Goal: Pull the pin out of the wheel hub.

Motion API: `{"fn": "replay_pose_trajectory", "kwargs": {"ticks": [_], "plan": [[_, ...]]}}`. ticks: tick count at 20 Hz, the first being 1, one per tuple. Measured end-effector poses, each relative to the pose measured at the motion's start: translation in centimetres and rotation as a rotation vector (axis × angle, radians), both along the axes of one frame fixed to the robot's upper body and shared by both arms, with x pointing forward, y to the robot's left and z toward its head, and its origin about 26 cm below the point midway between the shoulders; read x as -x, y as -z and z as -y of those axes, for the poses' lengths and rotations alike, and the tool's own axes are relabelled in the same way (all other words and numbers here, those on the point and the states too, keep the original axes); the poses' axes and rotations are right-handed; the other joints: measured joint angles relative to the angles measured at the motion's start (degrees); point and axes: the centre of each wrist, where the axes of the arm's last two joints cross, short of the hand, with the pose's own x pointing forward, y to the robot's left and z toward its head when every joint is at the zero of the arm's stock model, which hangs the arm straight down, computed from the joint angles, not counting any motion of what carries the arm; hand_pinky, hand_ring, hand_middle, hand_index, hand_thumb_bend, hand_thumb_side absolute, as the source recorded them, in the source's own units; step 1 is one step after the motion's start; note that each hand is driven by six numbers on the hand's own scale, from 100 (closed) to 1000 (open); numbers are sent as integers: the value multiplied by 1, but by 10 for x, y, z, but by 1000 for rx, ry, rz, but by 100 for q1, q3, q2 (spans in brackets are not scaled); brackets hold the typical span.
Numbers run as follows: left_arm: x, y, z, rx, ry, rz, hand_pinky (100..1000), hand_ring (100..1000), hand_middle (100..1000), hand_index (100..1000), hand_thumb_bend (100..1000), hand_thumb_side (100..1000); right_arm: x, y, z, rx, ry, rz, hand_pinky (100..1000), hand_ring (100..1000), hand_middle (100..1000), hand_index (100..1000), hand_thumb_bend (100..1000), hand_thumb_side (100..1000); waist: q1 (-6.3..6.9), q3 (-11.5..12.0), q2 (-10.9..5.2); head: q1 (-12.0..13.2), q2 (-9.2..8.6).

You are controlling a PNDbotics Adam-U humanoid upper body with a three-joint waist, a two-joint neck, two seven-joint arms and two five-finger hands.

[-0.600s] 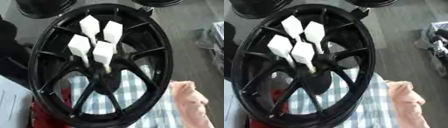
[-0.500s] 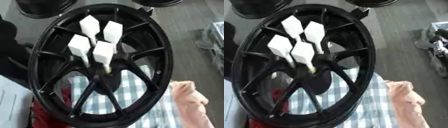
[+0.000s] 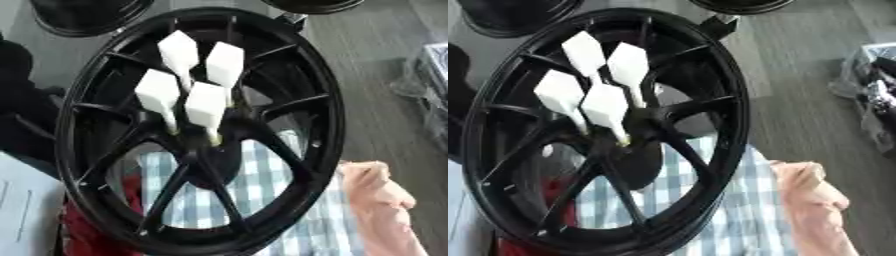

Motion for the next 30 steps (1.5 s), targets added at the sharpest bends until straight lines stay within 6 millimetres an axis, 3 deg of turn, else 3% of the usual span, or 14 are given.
{"fn": "replay_pose_trajectory", "kwargs": {"ticks": [4, 8, 18, 24, 30], "plan": [[0, 3, 3, -16, 29, -7, 581, 659, 633, 748, 111, 653, 0, 0, 0, 0, -1, 1, 733, 807, 866, 862, 100, 484, 3, -13, 0, 8, 0], [-2, 6, 16, -98, 117, -9, 633, 686, 667, 793, 179, 642, 0, -1, -1, 1, -4, -1, 733, 808, 867, 862, 100, 485, 37, -57, 0, 51, 0], [-10, 41, 48, -404, 311, -29, 684, 714, 700, 815, 221, 733, -1, -3, 0, 7, -8, 1, 733, 808, 867, 862, 100, 484, 62, -75, 0, 63, 0], [-11, 48, 46, -544, 360, -1, 690, 716, 698, 813, 252, 775, -2, -4, -1, 11, -12, -2, 734, 808, 867, 862, 100, 482, 66, -113, 0, 88, -4], [-11, 55, 63, -663, 423, -71, 688, 716, 696, 812, 262, 780, -2, -3, -1, 11, -14, -4, 733, 808, 867, 862, 100, 483, 68, -107, 0, 100, -44]]}}
